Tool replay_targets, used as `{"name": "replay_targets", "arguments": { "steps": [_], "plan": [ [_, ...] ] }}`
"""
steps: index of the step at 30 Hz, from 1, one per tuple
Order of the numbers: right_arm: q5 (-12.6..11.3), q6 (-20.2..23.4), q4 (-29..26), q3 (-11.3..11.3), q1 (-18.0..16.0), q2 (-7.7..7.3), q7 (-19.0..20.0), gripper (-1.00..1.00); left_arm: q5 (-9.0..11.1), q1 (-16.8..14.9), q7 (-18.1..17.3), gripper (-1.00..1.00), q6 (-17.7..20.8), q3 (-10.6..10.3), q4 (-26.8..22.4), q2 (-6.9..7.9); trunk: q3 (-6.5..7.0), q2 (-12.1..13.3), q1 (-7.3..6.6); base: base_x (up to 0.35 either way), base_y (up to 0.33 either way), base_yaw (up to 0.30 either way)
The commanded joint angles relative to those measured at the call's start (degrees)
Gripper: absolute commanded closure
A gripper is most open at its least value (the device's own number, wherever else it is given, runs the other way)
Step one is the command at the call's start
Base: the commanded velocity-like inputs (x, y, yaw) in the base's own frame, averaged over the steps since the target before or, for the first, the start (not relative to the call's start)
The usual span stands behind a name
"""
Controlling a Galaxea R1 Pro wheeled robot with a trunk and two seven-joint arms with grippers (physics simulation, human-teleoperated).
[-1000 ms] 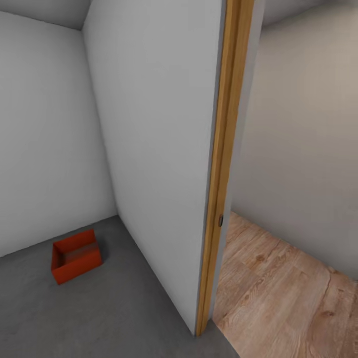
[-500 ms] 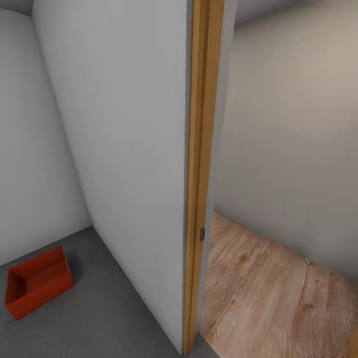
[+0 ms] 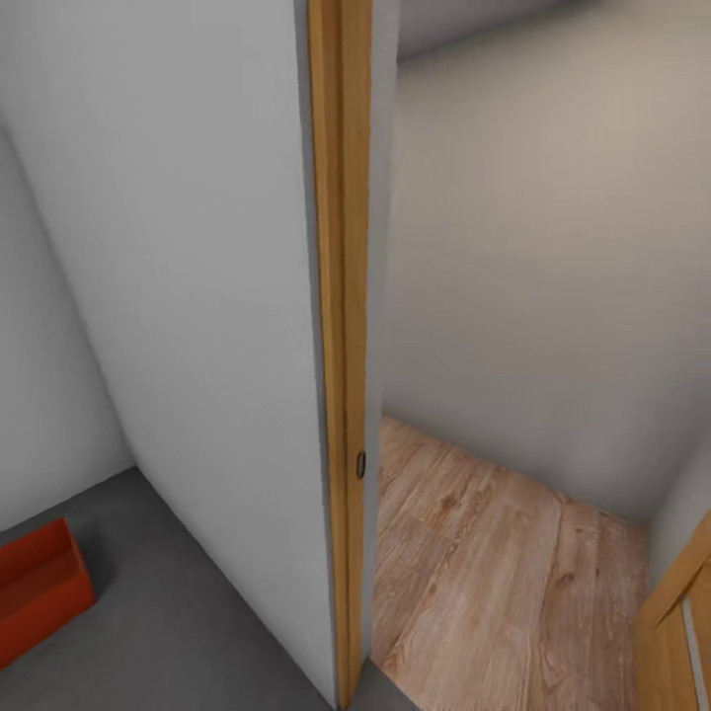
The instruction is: Move the two storage containers from the living room to the garage. In the garage, place one container on the floor and stack the other container on top of it (either order is fine).
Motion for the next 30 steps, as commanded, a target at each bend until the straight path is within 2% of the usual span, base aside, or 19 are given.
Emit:
{"name": "replay_targets", "arguments": {
  "steps": [1, 15, 20, 22, 26, 30],
  "plan": [
    [0.6, -0.2, 0.1, -0.5, -0.1, -0.01, 0.2, -1.0, 0.5, -0.1, -0.3, -1.0, -0.4, 0.1, 0.2, 0.01, -0.11, -0.1, 0.04, 0.0, 0.0, -0.275],
    [0.7, -0.6, 2.0, -0.5, -0.1, 0.33, 0.2, -1.0, 0.5, -0.1, -0.2, -1.0, -0.7, 0.1, 0.6, 0.33, 0.03, -0.1, 0.04, 0.0, 0.0, -0.275],
    [0.4, -6.7, 3.5, -0.6, 0.2, 0.29, 0.2, -1.0, 0.5, -0.1, -0.2, -1.0, -0.8, 0.1, 0.6, 0.41, 0.09, -0.1, 0.04, 0.0, 0.0, -0.275],
    [0.4, -7.8, 4.0, -0.5, 0.3, 0.32, 0.2, -1.0, 0.5, -0.1, -0.2, -1.0, -0.8, 0.1, 0.6, 0.46, 0.09, -0.1, 0.04, 0.0, 0.0, -0.275],
    [0.5, -8.7, 4.4, -0.5, 0.3, 0.34, 0.1, -1.0, 0.4, 0.0, -0.1, -1.0, -3.8, 0.1, 1.2, 0.83, 0.09, -0.1, 0.04, 0.0, 0.0, -0.248],
    [0.5, -8.9, 4.4, -0.5, 0.3, 0.34, 0.1, -1.0, 0.4, 1.3, 0.1, -1.0, -9.3, 0.1, 1.5, 0.95, 0.09, -0.1, 0.04, 0.0, 0.0, -0.219]
  ]
}}
